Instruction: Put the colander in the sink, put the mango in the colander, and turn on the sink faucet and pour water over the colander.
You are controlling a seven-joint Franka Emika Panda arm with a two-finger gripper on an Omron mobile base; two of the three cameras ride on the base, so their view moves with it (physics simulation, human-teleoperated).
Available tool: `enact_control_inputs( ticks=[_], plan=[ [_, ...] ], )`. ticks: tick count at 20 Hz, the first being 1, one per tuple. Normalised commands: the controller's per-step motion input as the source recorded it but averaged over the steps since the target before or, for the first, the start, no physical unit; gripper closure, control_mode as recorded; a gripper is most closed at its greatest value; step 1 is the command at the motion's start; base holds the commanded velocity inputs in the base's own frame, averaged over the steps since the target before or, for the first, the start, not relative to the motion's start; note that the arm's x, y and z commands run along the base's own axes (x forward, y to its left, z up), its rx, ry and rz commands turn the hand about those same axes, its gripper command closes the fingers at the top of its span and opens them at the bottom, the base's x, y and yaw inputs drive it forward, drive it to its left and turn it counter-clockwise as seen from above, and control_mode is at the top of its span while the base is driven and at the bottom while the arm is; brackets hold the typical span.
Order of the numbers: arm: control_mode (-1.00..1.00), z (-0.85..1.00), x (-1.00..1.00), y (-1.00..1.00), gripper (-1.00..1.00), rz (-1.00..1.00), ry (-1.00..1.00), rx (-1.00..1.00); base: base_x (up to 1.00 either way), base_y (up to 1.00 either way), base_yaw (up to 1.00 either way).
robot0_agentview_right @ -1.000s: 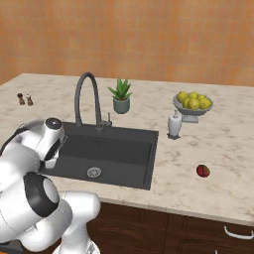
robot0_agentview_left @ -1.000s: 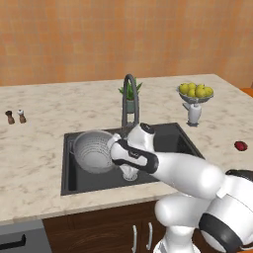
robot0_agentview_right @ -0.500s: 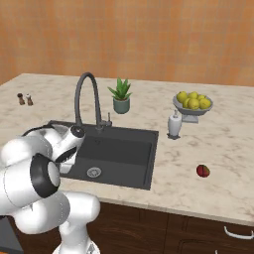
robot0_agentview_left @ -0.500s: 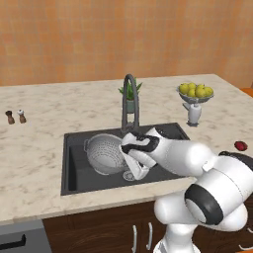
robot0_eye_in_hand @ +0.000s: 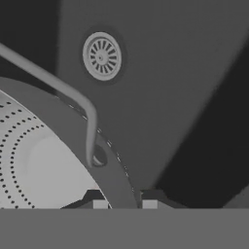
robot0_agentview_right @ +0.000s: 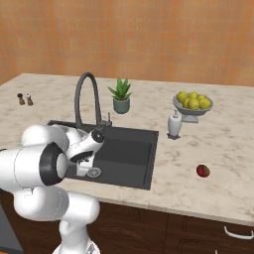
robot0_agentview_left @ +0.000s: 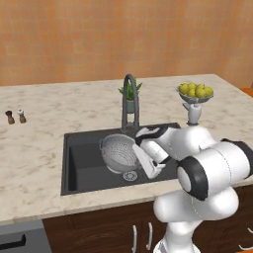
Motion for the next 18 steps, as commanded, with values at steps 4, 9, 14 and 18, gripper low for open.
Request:
enact_control_inputs(
  ticks=[4, 9, 14, 18],
  plan=[
    [-1.0, -0.1, 0.29, -0.47, 1.0, 0.01, 0.0, 0.0, 0.0, 0.0, 0.0],
    [-1.0, -0.11, 0.51, -0.36, 1.0, 0.05, 0.0, 0.0, 0.0, 0.0, 0.0],
    [-1.0, -0.21, 0.42, -0.38, 1.0, 0.15, 0.0, 0.0, 0.0, 0.0, 0.0],
    [-1.0, -0.29, 0.29, -0.27, 1.0, 0.16, 0.0, -0.03, 0.0, 0.0, 0.0]
  ],
)
